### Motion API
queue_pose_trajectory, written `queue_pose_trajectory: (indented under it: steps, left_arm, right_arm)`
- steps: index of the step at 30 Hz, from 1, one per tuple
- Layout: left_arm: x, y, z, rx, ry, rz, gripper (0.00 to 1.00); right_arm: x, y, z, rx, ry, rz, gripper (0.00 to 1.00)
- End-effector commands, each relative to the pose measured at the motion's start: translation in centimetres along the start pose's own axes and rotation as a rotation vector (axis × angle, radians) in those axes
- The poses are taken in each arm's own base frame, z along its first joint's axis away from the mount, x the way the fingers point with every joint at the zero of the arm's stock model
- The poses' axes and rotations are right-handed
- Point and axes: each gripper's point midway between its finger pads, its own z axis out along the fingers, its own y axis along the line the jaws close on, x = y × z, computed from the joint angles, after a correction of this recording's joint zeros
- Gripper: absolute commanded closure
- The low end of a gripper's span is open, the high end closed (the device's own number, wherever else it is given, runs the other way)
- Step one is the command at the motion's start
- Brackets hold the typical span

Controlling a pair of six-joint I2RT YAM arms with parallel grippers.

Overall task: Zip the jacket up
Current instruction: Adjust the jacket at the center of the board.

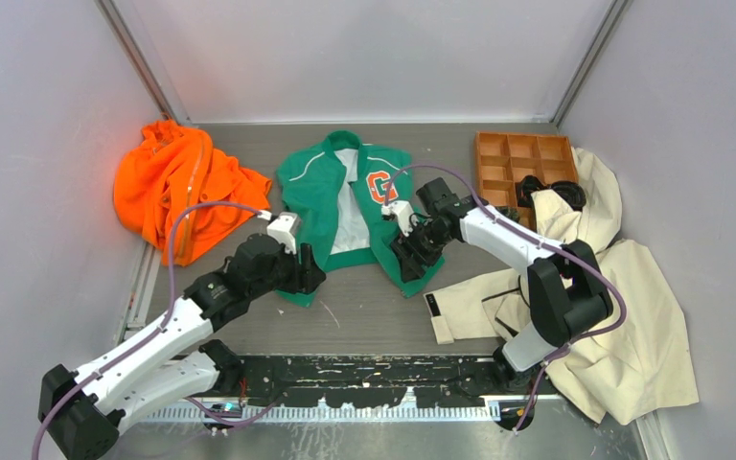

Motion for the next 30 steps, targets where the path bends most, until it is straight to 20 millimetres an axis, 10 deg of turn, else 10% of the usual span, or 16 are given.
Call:
queue_pose_trajectory:
  steps: [1, 18, 30]
  left_arm:
    - [-0.7, -1.3, -0.1, 0.069, -0.035, -0.002, 0.45]
    - [1.7, 0.0, 2.1, 0.005, 0.055, -0.027, 0.46]
    - [2.7, 2.5, 5.3, -0.487, 0.182, 0.17, 0.53]
  right_arm:
    - [-0.7, -1.1, -0.4, 0.074, -0.018, -0.057, 0.35]
    - [-0.5, -0.5, 0.4, 0.05, 0.012, -0.064, 0.38]
    - [-1.6, 0.5, -2.6, -0.02, -0.063, -0.075, 0.37]
